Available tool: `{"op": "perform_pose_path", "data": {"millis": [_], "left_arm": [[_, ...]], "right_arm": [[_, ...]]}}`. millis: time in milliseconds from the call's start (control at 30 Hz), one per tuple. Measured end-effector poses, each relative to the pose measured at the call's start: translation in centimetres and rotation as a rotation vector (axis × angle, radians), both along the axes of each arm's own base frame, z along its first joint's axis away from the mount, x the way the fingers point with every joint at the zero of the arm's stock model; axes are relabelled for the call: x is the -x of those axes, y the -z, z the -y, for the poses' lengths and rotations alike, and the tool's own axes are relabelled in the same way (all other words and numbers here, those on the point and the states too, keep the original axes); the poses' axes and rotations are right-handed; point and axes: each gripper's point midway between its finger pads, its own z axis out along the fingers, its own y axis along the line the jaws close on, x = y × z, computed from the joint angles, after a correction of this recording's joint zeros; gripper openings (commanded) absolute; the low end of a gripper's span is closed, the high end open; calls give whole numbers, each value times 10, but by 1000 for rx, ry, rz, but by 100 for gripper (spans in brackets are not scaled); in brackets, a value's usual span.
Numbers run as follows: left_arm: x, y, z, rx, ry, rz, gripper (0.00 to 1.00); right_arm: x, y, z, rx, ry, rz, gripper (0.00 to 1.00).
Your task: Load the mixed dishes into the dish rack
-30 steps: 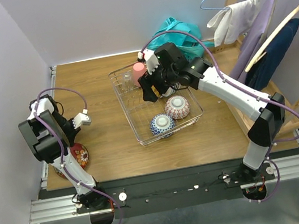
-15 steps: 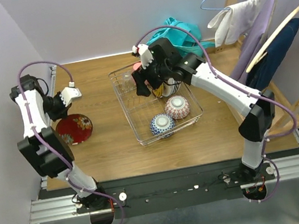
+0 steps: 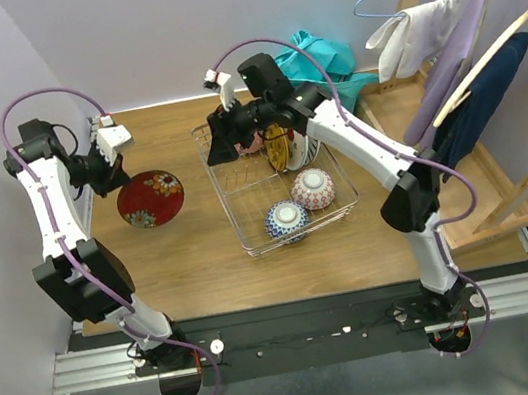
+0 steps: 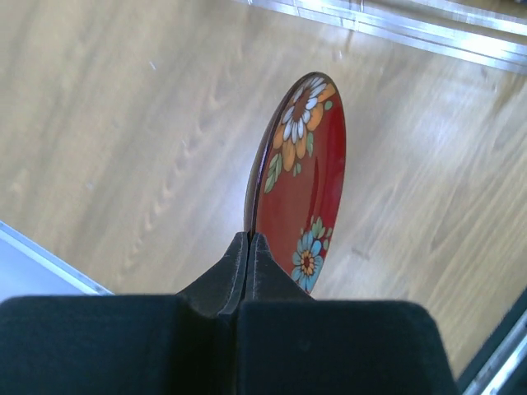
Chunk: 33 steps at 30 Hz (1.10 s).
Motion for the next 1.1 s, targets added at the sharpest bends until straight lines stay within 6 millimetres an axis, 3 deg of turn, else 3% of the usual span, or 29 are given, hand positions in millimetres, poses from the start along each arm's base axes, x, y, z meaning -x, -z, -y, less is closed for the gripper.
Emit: {"op": "perform_pose_path", "data": {"millis": [133,333,500,667,733,833,967,1100], "left_arm": [[-6,-15,9,57,-1,38,0],[-3,-9,14,82,3,15,0],[-2,-8,16,93,6,10,0],[-1,-11,20,103,10,15,0],[0,-14,24,110,12,19,0],[1,-19,28,117,17,29,0],[4,-25,40,129,36,32,0],[5,-28,52,146,54,27,0]], "right_arm": [[-1,16,-21,-34,-90,-52,74],[-6,38,-49,-78,-199,-52,74],[4,51,-67,-142,-309,-5,77],[19,90,-80,-164,-337,5,78],[20,97,-87,-164,-329,14,78],[13,85,-100,-212,-302,67,76],[0,61,-113,-312,-281,150,65],[-11,54,-125,-378,-269,181,66]]}}
